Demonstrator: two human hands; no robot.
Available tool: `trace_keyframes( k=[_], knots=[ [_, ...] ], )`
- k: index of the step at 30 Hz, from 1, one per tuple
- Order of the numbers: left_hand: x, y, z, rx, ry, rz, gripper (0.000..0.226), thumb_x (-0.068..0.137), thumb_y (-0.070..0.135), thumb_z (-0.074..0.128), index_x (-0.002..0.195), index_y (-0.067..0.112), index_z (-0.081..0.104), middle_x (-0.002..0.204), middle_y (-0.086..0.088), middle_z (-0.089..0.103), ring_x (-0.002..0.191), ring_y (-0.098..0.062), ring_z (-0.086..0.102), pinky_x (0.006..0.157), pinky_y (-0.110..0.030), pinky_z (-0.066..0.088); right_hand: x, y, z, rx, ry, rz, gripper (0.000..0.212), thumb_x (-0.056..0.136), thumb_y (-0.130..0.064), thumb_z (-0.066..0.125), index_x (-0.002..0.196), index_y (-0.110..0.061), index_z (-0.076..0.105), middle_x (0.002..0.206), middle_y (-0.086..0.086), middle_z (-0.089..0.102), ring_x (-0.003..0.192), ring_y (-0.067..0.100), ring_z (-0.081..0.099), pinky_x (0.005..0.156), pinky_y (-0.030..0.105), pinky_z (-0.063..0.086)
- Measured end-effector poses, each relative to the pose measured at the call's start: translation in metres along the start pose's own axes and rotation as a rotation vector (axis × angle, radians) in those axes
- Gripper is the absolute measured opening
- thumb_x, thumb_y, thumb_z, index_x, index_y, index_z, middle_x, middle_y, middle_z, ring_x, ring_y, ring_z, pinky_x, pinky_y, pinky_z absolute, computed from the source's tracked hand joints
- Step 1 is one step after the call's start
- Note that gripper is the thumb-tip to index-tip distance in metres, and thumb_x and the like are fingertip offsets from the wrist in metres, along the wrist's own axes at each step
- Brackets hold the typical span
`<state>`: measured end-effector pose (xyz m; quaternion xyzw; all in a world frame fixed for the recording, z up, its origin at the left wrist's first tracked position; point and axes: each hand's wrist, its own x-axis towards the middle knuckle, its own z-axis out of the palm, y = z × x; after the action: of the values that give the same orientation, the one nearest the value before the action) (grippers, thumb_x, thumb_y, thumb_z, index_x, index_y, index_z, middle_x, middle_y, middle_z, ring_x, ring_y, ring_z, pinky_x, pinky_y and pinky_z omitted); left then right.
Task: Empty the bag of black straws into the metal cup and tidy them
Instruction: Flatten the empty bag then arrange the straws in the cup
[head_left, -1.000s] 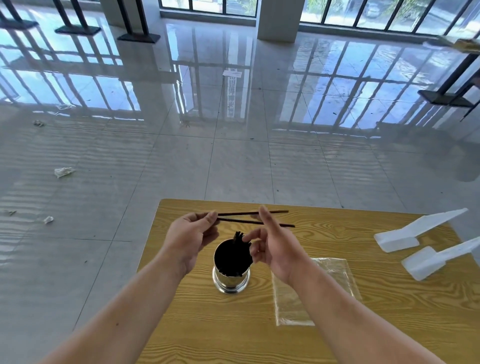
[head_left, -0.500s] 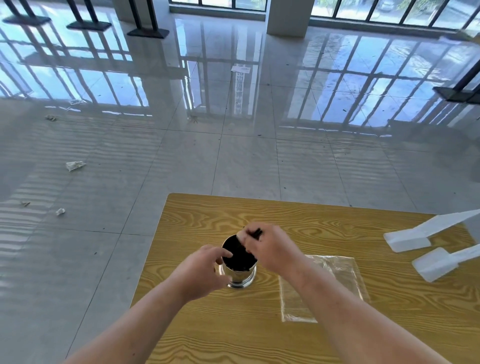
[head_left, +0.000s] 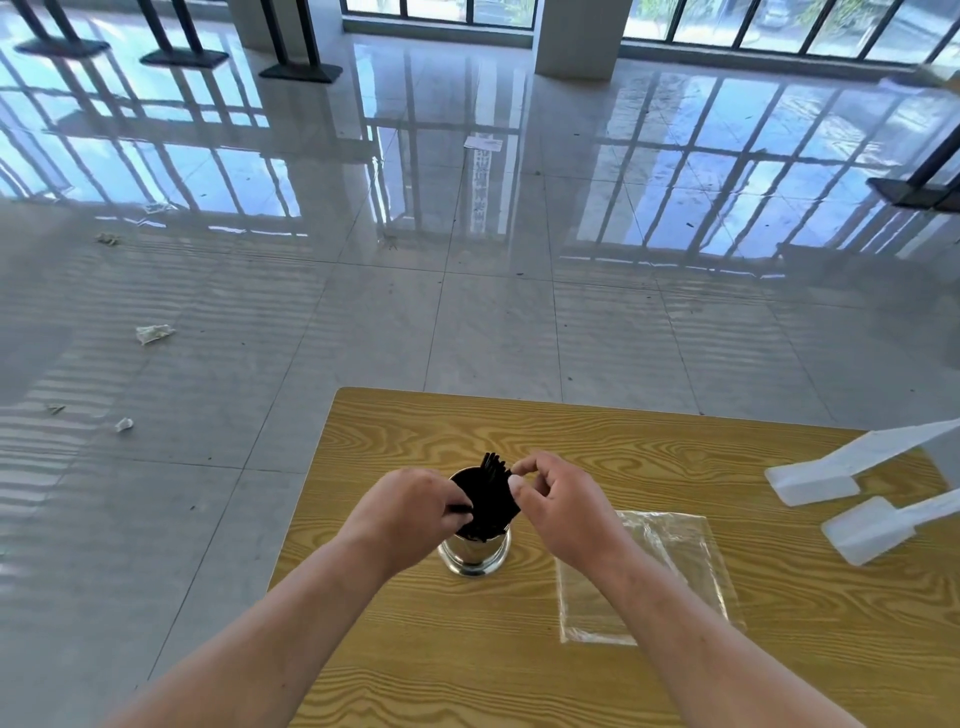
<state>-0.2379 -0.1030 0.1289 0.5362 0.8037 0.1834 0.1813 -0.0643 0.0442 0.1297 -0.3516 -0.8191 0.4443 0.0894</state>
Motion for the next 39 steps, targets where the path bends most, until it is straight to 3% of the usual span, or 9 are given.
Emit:
trace_keyframes(
  k=[7, 14, 18, 21, 23, 27, 31, 35, 39],
  knots=[
    [0.016, 0.012, -0.074, -0.266, 0.049, -0.137, 0.007, 0.084, 0.042, 0.082, 0.083, 0.035, 0.082, 0.066, 0.011, 0.074, 0.052, -0.006, 0.062, 0.051, -0.029, 0.051, -0.005, 0.002, -0.006, 0.103, 0.027, 0.054, 0.014, 0.103, -0.028, 0.062, 0.094, -0.029, 0.071, 0.058, -0.009, 0.054, 0.050, 0.006, 0.041, 0.051, 0.030, 0.039],
    [0.023, 0.010, -0.105, -1.291, 0.266, -0.351, 0.027, 0.062, 0.035, 0.090, 0.079, 0.014, 0.085, 0.077, -0.006, 0.078, 0.065, -0.012, 0.073, 0.062, -0.024, 0.061, -0.006, -0.002, -0.023, 0.315, -0.030, 0.174, 0.024, 0.096, -0.019, 0.058, 0.087, -0.025, 0.080, 0.060, 0.002, 0.065, 0.051, 0.020, 0.046, 0.051, 0.034, 0.041],
    [0.023, 0.010, -0.063, -1.608, 0.165, -0.524, 0.018, 0.065, 0.024, 0.090, 0.079, 0.013, 0.084, 0.080, -0.008, 0.078, 0.065, -0.012, 0.074, 0.058, -0.025, 0.061, 0.000, -0.019, -0.027, 0.837, -0.317, 0.288, 0.052, 0.090, -0.045, 0.074, 0.135, -0.022, 0.062, 0.091, 0.010, 0.074, 0.060, 0.016, 0.058, 0.050, 0.027, 0.046],
    [0.019, 0.010, -0.029, -1.718, 0.054, -0.602, 0.015, 0.071, 0.022, 0.088, 0.081, 0.011, 0.085, 0.084, -0.008, 0.078, 0.069, -0.014, 0.075, 0.060, -0.025, 0.062, 0.007, -0.035, -0.031, 1.108, -0.235, 0.301, 0.049, 0.095, -0.048, 0.074, 0.133, -0.017, 0.066, 0.092, 0.012, 0.074, 0.066, 0.021, 0.064, 0.057, 0.031, 0.053],
    [0.015, 0.006, -0.011, -1.761, 0.016, -0.641, 0.018, 0.074, 0.023, 0.087, 0.085, 0.009, 0.084, 0.088, -0.010, 0.078, 0.071, -0.015, 0.075, 0.061, -0.026, 0.062, 0.012, -0.043, -0.032, 0.992, -0.084, 0.281, 0.036, 0.105, -0.041, 0.064, 0.115, -0.009, 0.075, 0.082, 0.013, 0.074, 0.062, 0.021, 0.065, 0.054, 0.031, 0.054],
    [0.009, -0.005, 0.011, -1.266, 0.018, -0.701, 0.032, 0.088, 0.026, 0.083, 0.110, 0.006, 0.072, 0.090, -0.010, 0.079, 0.068, -0.016, 0.073, 0.065, -0.032, 0.065, 0.015, -0.043, -0.028, 0.455, 0.133, 0.080, 0.040, 0.111, -0.029, 0.051, 0.088, -0.011, 0.078, 0.063, 0.009, 0.073, 0.052, 0.020, 0.064, 0.049, 0.031, 0.052],
    [-0.005, -0.010, 0.021, -0.515, -0.033, -0.502, 0.014, 0.088, 0.026, 0.073, 0.100, 0.029, 0.071, 0.087, 0.005, 0.075, 0.063, -0.007, 0.067, 0.061, -0.034, 0.062, 0.017, -0.037, -0.008, 0.081, 0.081, -0.005, 0.041, 0.108, -0.041, 0.053, 0.078, -0.023, 0.074, 0.064, -0.001, 0.074, 0.050, 0.010, 0.064, 0.054, 0.034, 0.055],
    [-0.009, -0.002, 0.030, -0.156, -0.153, -0.257, 0.046, 0.079, 0.053, 0.076, 0.122, 0.043, 0.064, 0.115, 0.023, 0.058, 0.091, -0.002, 0.060, 0.072, -0.018, 0.045, 0.021, -0.029, 0.014, -0.069, -0.209, 0.080, 0.030, 0.097, -0.062, 0.063, 0.107, -0.035, 0.073, 0.083, -0.012, 0.070, 0.073, 0.005, 0.065, 0.064, 0.025, 0.048],
    [-0.005, 0.007, 0.042, -0.070, -0.154, -0.108, 0.056, 0.080, 0.054, 0.079, 0.132, 0.039, 0.063, 0.120, 0.022, 0.052, 0.107, -0.005, 0.053, 0.087, -0.023, 0.044, 0.018, -0.014, 0.004, -0.044, -0.101, 0.095, 0.035, 0.095, -0.065, 0.064, 0.119, -0.039, 0.068, 0.079, -0.012, 0.062, 0.059, -0.001, 0.055, 0.053, 0.015, 0.041]
  ],
)
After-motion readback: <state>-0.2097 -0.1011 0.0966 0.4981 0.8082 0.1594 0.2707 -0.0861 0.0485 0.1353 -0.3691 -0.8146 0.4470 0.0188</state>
